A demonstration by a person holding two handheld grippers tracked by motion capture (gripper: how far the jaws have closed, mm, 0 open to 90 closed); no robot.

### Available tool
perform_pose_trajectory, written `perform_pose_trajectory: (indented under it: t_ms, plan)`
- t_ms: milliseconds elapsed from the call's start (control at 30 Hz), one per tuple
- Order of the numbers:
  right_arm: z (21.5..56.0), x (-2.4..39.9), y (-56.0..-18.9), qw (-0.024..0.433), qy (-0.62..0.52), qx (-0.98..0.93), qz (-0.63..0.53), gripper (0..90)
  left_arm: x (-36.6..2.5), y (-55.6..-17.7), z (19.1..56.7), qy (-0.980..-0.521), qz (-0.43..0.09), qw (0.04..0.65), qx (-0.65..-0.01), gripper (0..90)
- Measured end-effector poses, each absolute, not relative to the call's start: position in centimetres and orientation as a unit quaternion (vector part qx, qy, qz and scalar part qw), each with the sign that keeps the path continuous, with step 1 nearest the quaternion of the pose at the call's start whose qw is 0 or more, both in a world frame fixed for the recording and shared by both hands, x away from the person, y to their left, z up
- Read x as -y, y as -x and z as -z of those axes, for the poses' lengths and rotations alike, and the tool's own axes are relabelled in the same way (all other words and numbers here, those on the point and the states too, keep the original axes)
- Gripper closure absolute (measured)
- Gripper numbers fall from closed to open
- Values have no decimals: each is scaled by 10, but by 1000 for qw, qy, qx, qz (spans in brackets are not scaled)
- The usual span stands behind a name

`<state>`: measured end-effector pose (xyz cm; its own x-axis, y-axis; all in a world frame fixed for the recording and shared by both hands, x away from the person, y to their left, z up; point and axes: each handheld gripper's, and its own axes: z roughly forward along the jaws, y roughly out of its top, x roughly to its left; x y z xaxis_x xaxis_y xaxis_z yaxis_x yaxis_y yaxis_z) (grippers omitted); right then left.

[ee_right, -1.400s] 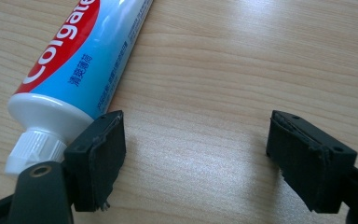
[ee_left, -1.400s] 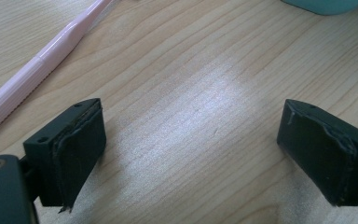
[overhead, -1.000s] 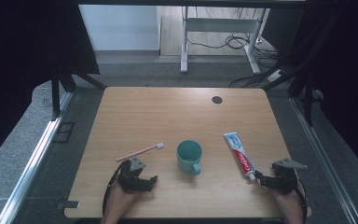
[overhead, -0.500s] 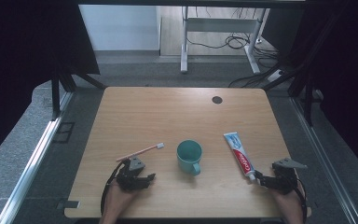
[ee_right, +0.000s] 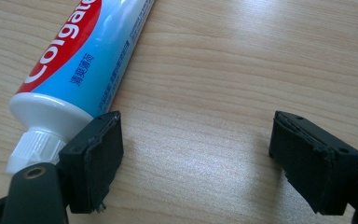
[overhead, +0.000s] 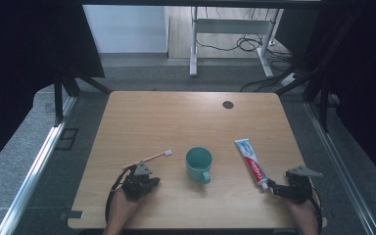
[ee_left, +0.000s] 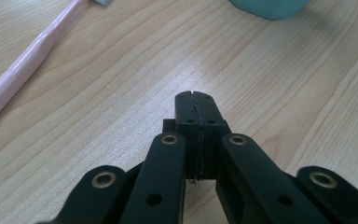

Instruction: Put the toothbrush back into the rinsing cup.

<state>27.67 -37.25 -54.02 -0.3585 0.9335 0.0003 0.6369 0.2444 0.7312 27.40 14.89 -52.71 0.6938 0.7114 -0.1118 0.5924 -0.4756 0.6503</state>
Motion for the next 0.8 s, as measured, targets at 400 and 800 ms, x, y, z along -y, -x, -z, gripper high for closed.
perform_pose_trajectory:
  t_ms: [400, 800]
  plan:
    - [540, 372, -277, 226, -520, -756, -328, 171, -165, -290, 520, -848, -80, 331, -405, 900]
    - [540, 372, -277, 226, -520, -756, -328, 171, -191, -314, 509, -837, -92, 315, -438, 900]
